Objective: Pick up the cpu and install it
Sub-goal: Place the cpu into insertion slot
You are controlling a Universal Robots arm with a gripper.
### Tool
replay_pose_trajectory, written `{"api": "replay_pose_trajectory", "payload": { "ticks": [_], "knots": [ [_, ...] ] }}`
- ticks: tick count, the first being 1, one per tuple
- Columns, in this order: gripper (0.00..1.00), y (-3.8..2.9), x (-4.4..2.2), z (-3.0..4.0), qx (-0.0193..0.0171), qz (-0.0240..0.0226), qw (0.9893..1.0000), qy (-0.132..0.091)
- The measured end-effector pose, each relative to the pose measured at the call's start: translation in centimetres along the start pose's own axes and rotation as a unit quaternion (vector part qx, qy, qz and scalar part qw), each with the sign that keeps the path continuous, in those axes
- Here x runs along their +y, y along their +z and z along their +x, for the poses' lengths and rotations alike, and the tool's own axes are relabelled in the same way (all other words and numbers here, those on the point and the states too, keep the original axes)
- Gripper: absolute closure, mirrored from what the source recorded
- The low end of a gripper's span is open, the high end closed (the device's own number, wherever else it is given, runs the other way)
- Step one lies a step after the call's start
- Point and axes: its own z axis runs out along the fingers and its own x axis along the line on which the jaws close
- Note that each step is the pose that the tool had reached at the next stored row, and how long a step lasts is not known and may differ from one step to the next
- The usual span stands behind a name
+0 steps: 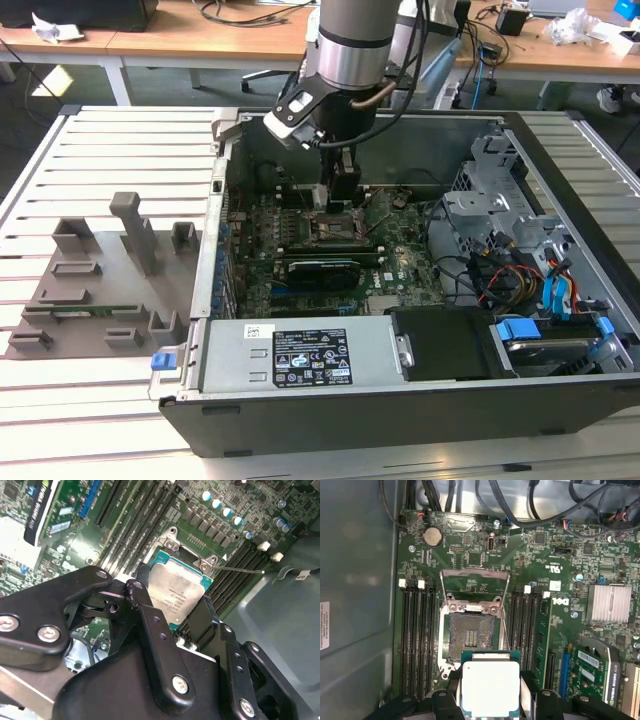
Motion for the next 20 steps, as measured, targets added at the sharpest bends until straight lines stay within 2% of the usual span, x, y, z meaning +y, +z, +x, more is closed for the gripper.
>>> {"api": "replay_pose_trajectory", "payload": {
  "ticks": [3,7,20],
  "knots": [
    [0.45,0.18,0.22,0.36,-0.0002,0.0,1.0,-0.002],
    [0.45,0.89,0.4,0.88,-0.0003,-0.0001,1.0,-0.004],
    [0.45,2.71,0.49,1.22,-0.0003,-0.0001,1.0,-0.005]
  ]
}}
